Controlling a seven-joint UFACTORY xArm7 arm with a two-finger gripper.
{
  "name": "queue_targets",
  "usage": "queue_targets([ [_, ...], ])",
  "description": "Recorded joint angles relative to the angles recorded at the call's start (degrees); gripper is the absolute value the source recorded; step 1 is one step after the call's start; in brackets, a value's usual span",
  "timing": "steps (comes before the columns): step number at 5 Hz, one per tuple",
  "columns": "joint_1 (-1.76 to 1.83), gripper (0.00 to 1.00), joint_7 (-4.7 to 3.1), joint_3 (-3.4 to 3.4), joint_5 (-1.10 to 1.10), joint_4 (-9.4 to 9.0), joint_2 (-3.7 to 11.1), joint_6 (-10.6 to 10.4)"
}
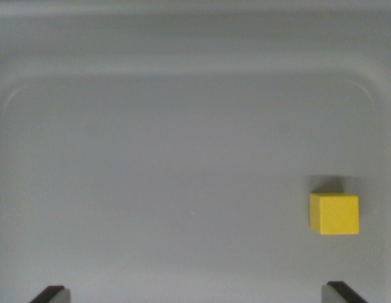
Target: Pick yellow cube
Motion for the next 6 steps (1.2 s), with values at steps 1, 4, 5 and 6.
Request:
queue_targets([
  [1,0.0,0.0,0.0,0.0,0.0,0.0,0.0,0.0],
  [4,-0.72,0.0,-1.68,-0.42,0.56,-1.46,1.48,-2.6],
  [5,-0.72,0.0,-1.68,-0.42,0.56,-1.46,1.48,-2.6],
  [6,-1.2,0.0,-2.8,-0.71,0.94,-2.44,2.47,-4.4],
])
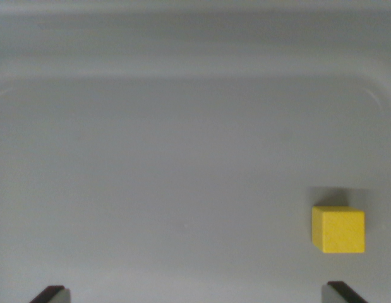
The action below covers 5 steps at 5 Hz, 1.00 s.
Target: Pick yellow cube
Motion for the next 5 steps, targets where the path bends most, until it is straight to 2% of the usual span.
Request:
queue_targets([
  [1,0.0,0.0,0.0,0.0,0.0,0.0,0.0,0.0],
  [2,-0.55,0.0,-1.27,-0.32,0.43,-1.11,1.12,-2.0],
  [3,-0.55,0.0,-1.27,-0.32,0.43,-1.11,1.12,-2.0],
  [4,-1.15,0.0,-2.68,-0.68,0.9,-2.33,2.36,-4.2],
  [5,-1.15,0.0,-2.68,-0.68,0.9,-2.33,2.36,-4.2],
])
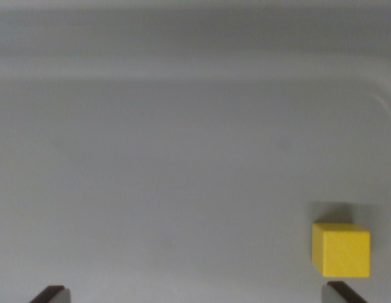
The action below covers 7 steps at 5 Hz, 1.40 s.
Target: Pick yellow cube
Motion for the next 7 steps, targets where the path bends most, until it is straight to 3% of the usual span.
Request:
queue_targets([
  [1,-0.65,0.0,-1.51,-0.38,0.51,-1.32,1.33,-2.4],
  [2,-0.65,0.0,-1.51,-0.38,0.51,-1.32,1.33,-2.4],
  [3,-1.34,0.0,-3.11,-0.79,1.05,-2.71,2.74,-4.9],
  [4,-1.34,0.0,-3.11,-0.79,1.05,-2.71,2.74,-4.9],
  [5,-2.05,0.0,-4.78,-1.21,1.61,-4.16,4.21,-7.5],
  [6,-2.05,0.0,-4.78,-1.21,1.61,-4.16,4.21,-7.5],
  [7,-2.79,0.0,-6.49,-1.64,2.18,-5.64,5.72,-10.1],
])
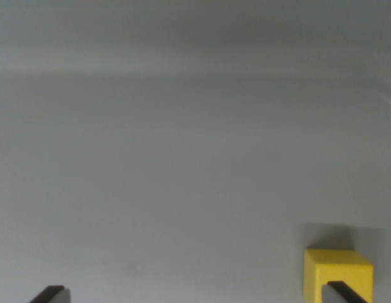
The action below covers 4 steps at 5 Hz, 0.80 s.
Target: Pick yellow cube
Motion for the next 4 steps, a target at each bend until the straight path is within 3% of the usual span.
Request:
queue_targets([
  [1,0.0,0.0,0.0,0.0,0.0,0.0,0.0,0.0],
  [2,-0.75,0.0,-1.74,-0.44,0.59,-1.52,1.54,-2.7],
  [3,-0.75,0.0,-1.74,-0.44,0.59,-1.52,1.54,-2.7],
  [4,-1.46,0.0,-3.39,-0.86,1.14,-2.95,2.99,-5.3],
])
